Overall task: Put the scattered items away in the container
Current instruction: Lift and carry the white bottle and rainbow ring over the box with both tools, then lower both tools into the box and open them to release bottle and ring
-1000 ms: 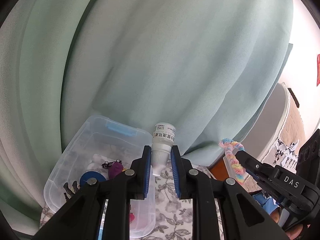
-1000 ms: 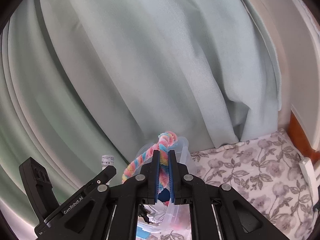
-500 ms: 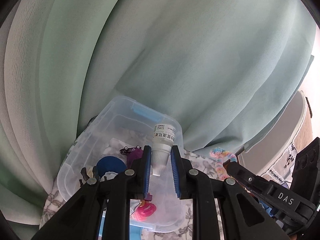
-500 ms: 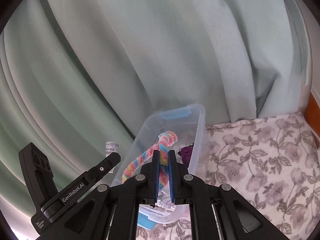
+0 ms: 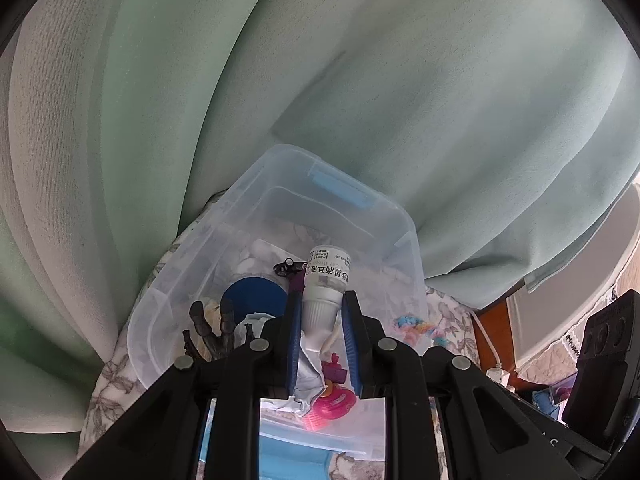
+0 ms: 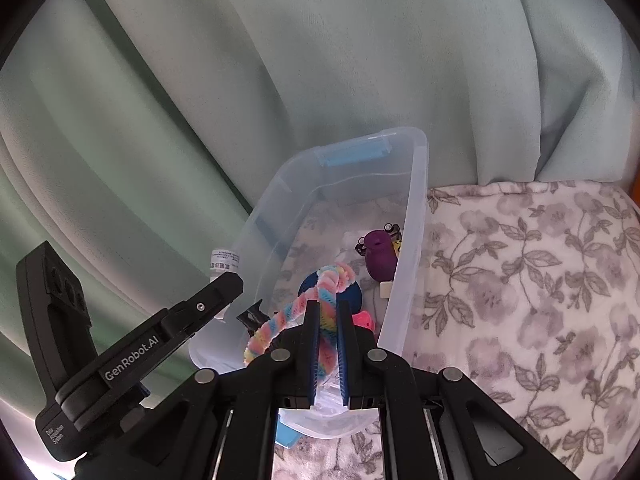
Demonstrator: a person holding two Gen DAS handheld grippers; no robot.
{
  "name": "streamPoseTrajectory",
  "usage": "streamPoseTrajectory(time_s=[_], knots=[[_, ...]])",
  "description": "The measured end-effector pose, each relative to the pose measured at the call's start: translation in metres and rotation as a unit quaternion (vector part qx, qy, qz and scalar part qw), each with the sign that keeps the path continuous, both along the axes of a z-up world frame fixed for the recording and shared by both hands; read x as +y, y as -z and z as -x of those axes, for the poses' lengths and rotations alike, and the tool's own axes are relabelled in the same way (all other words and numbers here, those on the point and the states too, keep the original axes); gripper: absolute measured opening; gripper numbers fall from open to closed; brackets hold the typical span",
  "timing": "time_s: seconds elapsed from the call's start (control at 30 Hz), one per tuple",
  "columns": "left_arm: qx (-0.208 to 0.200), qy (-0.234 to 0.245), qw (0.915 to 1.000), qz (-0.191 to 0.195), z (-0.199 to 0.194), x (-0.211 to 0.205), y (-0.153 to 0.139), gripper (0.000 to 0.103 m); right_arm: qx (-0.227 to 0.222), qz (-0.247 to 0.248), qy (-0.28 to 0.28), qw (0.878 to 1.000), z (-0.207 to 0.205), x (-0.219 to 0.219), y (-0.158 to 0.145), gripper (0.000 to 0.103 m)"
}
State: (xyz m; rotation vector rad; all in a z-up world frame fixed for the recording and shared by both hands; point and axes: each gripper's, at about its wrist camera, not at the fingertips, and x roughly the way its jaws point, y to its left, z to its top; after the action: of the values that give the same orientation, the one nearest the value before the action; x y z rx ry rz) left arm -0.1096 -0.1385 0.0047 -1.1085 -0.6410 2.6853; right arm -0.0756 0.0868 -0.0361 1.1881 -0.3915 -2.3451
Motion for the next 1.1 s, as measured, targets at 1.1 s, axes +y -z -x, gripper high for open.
streamPoseTrajectory(time_s=[1.1], knots=[[-0.036, 0.010, 0.9991, 0.021, 0.008, 0.012, 0.011, 0.020, -0.031, -0.011, -0.003, 0.999, 0.006, 0.000, 0.013, 0.013]])
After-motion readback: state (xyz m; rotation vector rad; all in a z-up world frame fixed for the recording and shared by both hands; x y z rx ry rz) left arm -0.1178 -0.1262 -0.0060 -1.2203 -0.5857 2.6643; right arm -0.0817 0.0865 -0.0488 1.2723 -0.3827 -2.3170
